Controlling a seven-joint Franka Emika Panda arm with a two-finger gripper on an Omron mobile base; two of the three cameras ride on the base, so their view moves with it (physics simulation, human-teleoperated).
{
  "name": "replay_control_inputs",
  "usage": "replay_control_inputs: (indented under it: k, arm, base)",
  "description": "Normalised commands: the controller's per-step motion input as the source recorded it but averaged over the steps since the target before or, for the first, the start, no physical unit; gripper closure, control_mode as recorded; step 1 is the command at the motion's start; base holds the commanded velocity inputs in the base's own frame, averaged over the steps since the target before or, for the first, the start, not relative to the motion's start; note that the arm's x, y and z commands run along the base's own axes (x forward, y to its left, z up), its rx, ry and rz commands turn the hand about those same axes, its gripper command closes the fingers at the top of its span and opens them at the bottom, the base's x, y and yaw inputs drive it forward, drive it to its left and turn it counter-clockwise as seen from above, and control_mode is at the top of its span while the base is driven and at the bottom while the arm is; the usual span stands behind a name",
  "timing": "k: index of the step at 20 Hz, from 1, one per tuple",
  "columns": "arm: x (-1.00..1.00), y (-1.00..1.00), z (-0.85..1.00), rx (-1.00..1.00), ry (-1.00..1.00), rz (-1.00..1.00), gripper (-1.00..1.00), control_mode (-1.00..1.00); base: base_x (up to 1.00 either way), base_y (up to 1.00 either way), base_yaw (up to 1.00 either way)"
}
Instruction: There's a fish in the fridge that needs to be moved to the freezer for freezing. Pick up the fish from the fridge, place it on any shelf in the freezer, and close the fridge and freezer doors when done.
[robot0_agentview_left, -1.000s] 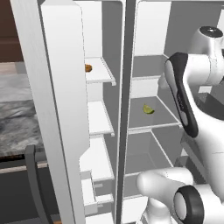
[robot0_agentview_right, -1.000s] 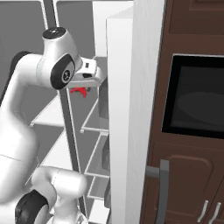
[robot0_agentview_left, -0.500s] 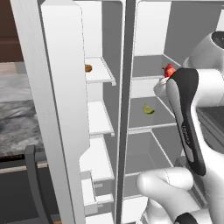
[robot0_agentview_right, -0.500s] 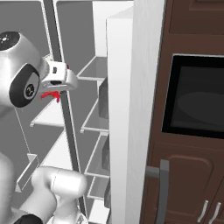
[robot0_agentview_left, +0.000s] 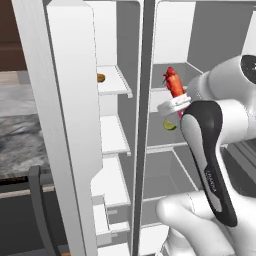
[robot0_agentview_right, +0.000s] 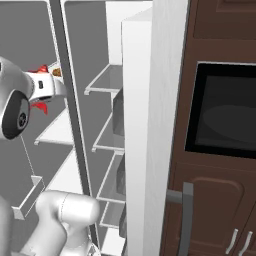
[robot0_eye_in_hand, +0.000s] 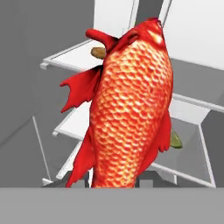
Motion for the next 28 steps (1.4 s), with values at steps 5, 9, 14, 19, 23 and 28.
replay_control_inputs:
  k: [5, 9, 14, 19, 23, 28]
  arm:
    - [0.13, 0.33, 0.16, 0.01, -0.02, 0.23, 1.00, -1.00]
    - [0.33, 0.59, 0.16, 0.00, 0.00, 0.24, 1.00, -1.00]
    - [0.40, 0.32, 0.13, -0.01, 0.00, 0.10, 1.00, -1.00]
    - [0.56, 0.18, 0.00, -0.06, 0.00, 0.03, 1.00, -1.00]
    - [0.52, 0.29, 0.00, -0.12, -0.05, 0.00, 1.00, -1.00]
    - [0.63, 0.24, 0.00, -0.07, 0.00, 0.00, 1.00, -1.00]
  base:
    - [0.00, 0.00, 0.00]
    - [0.00, 0.00, 0.00]
    - [0.00, 0.00, 0.00]
    - [0.00, 0.00, 0.00]
    - [0.00, 0.00, 0.00]
    - [0.00, 0.00, 0.00]
